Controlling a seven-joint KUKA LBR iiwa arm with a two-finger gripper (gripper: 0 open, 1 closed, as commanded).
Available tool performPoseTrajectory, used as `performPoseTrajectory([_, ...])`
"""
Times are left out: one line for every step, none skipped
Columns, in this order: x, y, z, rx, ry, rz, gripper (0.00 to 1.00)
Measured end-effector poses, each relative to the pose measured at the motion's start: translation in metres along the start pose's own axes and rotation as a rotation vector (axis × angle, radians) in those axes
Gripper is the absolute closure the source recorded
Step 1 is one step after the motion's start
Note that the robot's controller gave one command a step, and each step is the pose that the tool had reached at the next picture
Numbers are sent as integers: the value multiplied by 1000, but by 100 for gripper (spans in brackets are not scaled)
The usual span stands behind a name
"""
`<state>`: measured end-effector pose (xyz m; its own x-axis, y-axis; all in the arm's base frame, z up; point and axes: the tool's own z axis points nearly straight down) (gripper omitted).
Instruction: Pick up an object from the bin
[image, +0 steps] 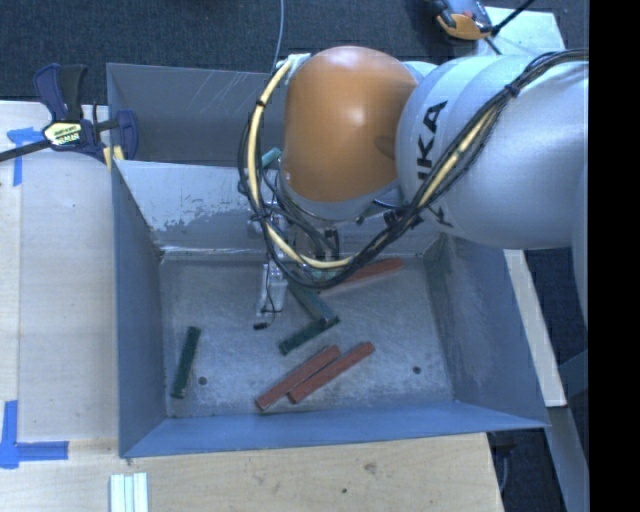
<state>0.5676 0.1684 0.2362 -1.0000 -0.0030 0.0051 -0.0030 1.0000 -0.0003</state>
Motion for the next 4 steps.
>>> performPoseTrajectory([-2, -1, -5, -2, -8, 3, 0])
performPoseTrajectory([26, -45, 47, -3, -13, -22, 0])
performPoseTrajectory([40, -78, 95, 0, -9, -166, 0])
performPoseTrajectory([42, -89, 110, 0, -7, -246, 0])
